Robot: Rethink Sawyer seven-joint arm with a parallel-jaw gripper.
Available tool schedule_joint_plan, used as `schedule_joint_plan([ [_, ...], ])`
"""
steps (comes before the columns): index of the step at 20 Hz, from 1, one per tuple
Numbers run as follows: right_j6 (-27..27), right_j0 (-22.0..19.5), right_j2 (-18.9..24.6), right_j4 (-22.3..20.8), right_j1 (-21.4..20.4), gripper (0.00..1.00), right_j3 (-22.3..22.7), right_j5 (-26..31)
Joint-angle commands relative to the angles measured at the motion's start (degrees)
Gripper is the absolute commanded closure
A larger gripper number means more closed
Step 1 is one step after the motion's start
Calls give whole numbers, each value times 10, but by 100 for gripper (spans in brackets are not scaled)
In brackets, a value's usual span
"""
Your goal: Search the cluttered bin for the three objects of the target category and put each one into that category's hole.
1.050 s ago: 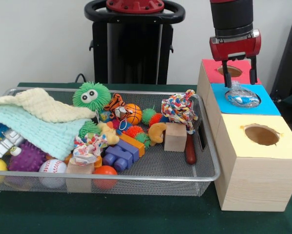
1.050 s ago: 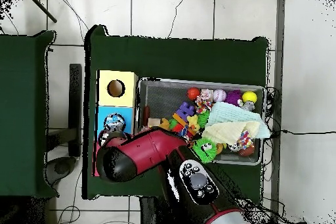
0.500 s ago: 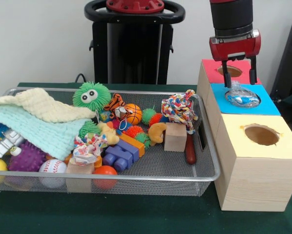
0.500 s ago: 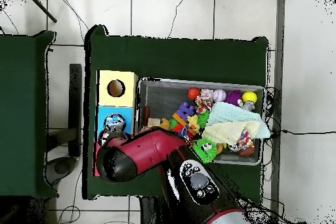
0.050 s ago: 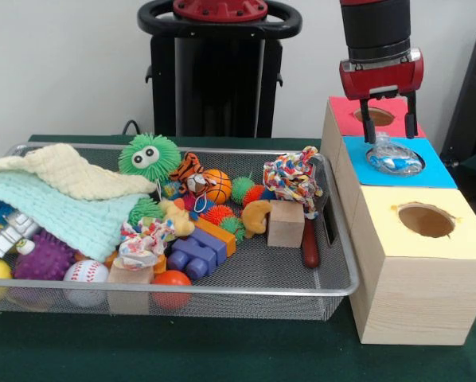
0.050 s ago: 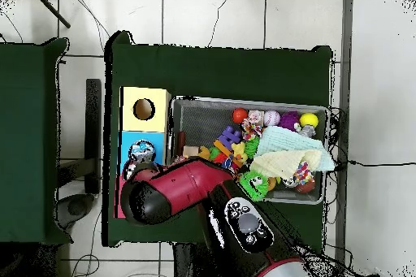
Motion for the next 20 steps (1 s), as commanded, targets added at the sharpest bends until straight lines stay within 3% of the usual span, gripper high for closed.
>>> schedule_joint_plan([
  [1,11,-8,9,-14,28,0,-15,-44],
  [8,-13,-22,43,-18,41,0,-11,-41],
  [12,-32,-47,85,-11,59,0,-2,-32],
  [20,-24,-57,109,-16,88,0,-1,-43],
])
